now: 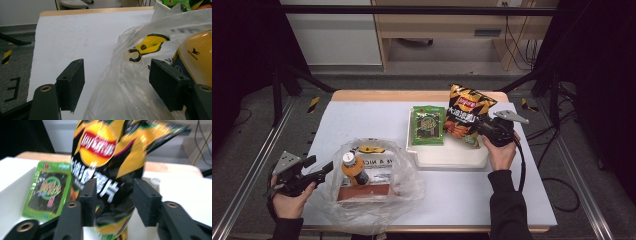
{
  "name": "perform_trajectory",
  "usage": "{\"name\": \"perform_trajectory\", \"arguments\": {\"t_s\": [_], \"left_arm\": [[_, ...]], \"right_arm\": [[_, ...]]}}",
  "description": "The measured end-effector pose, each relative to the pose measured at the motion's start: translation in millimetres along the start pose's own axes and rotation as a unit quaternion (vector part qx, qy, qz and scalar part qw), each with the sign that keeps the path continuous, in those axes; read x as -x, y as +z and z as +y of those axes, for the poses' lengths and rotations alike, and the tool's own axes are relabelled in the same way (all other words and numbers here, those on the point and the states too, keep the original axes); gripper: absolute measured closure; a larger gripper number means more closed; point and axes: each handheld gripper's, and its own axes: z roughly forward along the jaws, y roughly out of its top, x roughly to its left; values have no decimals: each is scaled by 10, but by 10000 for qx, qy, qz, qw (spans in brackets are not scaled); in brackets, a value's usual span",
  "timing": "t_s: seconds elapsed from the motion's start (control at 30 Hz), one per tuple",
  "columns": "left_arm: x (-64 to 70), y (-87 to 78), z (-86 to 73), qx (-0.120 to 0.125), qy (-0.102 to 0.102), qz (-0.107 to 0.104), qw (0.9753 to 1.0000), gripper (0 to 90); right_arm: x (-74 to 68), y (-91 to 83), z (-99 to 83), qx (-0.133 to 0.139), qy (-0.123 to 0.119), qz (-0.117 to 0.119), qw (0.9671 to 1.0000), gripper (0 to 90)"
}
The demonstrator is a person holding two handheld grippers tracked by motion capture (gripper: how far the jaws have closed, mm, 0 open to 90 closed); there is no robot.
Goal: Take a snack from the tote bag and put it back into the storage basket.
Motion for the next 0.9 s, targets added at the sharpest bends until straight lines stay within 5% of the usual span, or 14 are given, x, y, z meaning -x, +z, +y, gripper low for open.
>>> {"name": "perform_trajectory", "arguments": {"t_s": [0.13,0.37,0.67,0.9], "left_arm": [[1,4,-4,-6,-2,-5,10000,283],[-13,-3,-7,-1,-14,3,10000,283],[-16,4,-13,-20,-11,11,10000,283],[-9,8,-16,-33,3,12,10000,282]], "right_arm": [[-136,46,-61,-67,22,93,9999,705],[-287,307,-155,-318,-175,150,9992,754],[-161,353,-159,-415,-288,-445,9977,759],[-34,315,-141,-363,-209,-679,9968,709]]}}
